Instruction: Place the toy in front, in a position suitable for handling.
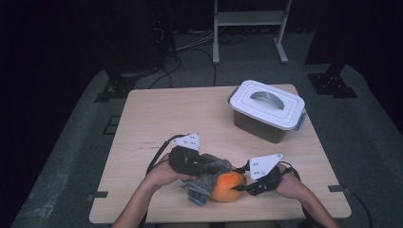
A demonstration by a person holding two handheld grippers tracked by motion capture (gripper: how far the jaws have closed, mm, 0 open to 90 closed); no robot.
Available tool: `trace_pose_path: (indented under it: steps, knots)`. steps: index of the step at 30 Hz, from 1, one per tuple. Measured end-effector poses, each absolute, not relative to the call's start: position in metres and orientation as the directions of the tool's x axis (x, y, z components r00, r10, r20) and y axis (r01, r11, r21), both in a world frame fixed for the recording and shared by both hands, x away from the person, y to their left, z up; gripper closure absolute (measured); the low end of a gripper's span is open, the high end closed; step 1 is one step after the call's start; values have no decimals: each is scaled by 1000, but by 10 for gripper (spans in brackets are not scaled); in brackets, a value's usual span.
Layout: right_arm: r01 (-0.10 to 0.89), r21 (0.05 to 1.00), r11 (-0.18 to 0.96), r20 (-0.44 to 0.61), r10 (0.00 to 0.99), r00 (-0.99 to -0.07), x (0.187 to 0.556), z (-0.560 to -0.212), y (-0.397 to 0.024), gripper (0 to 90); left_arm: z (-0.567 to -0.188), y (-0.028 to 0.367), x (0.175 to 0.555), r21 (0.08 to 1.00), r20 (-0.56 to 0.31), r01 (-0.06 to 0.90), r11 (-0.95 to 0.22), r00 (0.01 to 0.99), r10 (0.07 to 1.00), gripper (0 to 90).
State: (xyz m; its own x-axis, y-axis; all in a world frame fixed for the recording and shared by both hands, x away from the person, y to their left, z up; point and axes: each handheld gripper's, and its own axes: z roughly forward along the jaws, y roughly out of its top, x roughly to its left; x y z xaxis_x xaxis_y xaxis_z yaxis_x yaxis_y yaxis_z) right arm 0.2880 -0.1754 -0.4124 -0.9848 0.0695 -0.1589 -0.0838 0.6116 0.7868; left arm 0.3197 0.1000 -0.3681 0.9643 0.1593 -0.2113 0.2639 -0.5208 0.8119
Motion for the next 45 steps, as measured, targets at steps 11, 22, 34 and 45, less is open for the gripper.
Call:
trace_pose_path:
  steps: [11,22,34,45]
  knots:
    - [71,827,558,-28,167,-986,311,-419,-204,457,-370,106,320,830,-209,273,-487,961,182,734]
    - [152,764,627,4,231,-973,299,-406,-197,287,-372,86,324,830,-190,272,-486,959,211,735]
    - [178,753,633,-13,285,-958,290,-389,-185,209,-372,71,325,832,-191,265,-487,962,197,735]
    - [162,753,638,2,243,-970,298,-396,-169,435,-375,80,327,845,-219,290,-450,954,204,735]
